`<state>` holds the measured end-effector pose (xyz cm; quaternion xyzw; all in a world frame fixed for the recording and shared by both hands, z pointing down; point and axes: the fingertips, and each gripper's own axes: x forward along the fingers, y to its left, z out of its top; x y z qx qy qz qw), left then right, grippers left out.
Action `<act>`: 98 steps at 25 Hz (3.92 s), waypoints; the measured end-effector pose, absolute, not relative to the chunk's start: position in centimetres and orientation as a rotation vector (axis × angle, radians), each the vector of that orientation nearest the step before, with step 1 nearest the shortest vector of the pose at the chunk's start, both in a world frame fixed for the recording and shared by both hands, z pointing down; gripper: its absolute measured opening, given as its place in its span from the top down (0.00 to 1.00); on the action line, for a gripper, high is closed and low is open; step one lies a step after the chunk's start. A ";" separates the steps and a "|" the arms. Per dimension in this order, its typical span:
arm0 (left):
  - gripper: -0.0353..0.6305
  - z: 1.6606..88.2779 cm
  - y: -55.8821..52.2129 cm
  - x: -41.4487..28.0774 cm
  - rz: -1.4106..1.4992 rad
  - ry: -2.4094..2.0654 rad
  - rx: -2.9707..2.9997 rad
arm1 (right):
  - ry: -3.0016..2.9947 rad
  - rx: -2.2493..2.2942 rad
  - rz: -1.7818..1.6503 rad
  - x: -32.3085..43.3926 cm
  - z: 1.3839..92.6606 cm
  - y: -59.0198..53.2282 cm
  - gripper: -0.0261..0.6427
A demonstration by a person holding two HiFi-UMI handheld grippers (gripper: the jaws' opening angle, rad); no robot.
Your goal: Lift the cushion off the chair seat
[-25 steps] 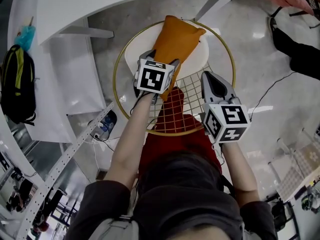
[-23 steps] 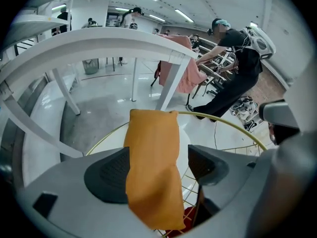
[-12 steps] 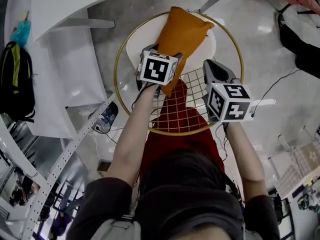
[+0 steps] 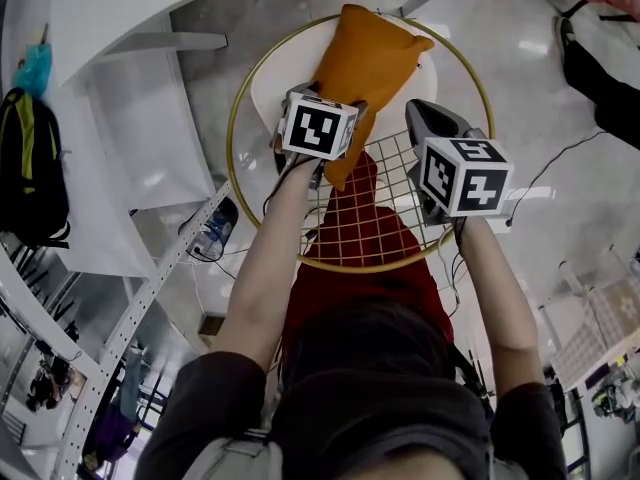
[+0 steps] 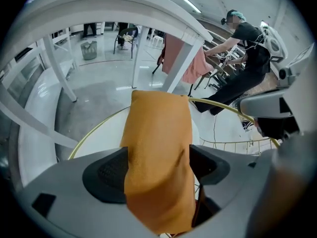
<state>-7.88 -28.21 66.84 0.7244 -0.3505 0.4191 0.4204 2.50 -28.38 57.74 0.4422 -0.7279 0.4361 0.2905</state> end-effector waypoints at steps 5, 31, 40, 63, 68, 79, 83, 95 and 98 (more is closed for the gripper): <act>0.37 67.7 -28.3 -7.7 1.101 -0.848 1.824 | -1.917 1.164 1.169 2.3 58.7 -28.2 0.93; 0.43 71.0 -28.7 -6.6 1.303 -0.781 1.739 | -1.848 1.128 1.177 1.7 61.2 -28.3 0.93; 0.57 70.3 -28.2 -6.7 1.281 -0.768 1.776 | -1.849 1.124 1.165 1.0 60.8 -27.7 0.93; 0.68 64.0 -28.1 -5.7 1.216 -0.818 2.027 | -1.848 1.260 1.125 3.0 57.1 -26.4 0.93; 0.68 61.2 -28.8 -5.0 1.159 -0.867 2.092 | -1.867 1.331 1.120 4.3 55.2 -26.3 0.93; 0.68 51.2 -28.5 -0.4 0.970 -0.898 2.301 | -1.976 1.562 1.016 8.3 46.4 -24.9 0.93; 0.68 47.5 -27.8 1.3 0.916 -0.910 2.372 | -2.001 1.641 0.957 10.4 43.8 -23.8 0.93; 0.68 37.8 -24.1 3.9 0.722 -0.970 2.522 | -2.114 1.810 0.821 14.4 36.2 -20.2 0.93; 0.68 35.8 -23.1 4.0 0.675 -0.998 2.552 | -2.148 1.841 0.758 14.7 34.3 -19.3 0.93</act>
